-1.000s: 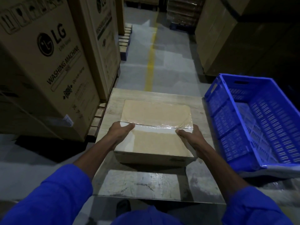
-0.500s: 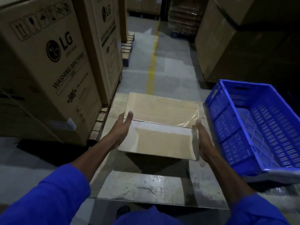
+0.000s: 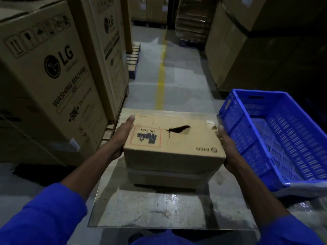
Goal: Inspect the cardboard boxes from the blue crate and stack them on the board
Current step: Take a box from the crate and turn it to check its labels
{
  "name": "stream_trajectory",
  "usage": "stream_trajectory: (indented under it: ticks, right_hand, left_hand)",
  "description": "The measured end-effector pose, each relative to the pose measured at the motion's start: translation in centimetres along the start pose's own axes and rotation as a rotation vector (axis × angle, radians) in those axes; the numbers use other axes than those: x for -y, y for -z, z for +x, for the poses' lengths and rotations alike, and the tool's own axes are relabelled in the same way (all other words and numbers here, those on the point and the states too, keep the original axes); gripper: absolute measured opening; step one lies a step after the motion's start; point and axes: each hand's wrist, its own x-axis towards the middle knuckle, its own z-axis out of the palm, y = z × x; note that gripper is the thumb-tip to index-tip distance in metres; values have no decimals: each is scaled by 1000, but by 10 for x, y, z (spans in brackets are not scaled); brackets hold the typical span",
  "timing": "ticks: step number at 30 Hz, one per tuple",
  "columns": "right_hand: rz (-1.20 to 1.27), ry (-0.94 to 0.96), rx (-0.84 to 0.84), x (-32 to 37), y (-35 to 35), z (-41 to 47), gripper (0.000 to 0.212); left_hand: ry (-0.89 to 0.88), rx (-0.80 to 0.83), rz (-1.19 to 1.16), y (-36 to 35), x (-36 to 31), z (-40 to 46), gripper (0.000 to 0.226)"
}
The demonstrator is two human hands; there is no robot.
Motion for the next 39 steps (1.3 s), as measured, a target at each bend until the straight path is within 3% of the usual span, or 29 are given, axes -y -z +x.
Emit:
stream_trajectory:
  ticks: [3, 6, 9, 14, 16, 22, 32, 35, 36, 39]
  right_hand:
    - [-104, -21, 26, 9, -4, -3, 39]
    - [-203, -40, 60, 9, -4, -4, 78]
    - [-227, 27, 43, 11, -3, -4, 74]
    - [-358, 94, 46, 14, -6, -9, 114]
    - [-375, 120, 33, 13, -10, -13, 108]
    - [-386, 186, -24, 11, -13, -14, 92]
    - [-339, 242, 28, 7, -12, -13, 89]
    - [-241, 179, 55, 11, -13, -21, 97]
    - [-209, 157, 50, 12, -13, -23, 92]
    - [-123, 211, 7, 4, -12, -28, 43]
  left_hand:
    - [28, 36, 68, -3, -3, 6, 55]
    - [69, 50, 43, -9, -1, 8, 70]
    - [-41, 19, 44, -19, -2, 6, 69]
    - [-149, -76, 167, -22, 6, 10, 92]
    - [-177, -134, 266, -21, 12, 9, 98]
    - [-220, -253, 385, -29, 13, 0, 85]
    - [-245, -221, 354, -29, 14, 0, 86]
    - [-249, -176, 321, -24, 14, 0, 84]
    - [-253, -148, 279, -23, 14, -1, 83]
    - [-280, -163, 117, -23, 16, -10, 65]
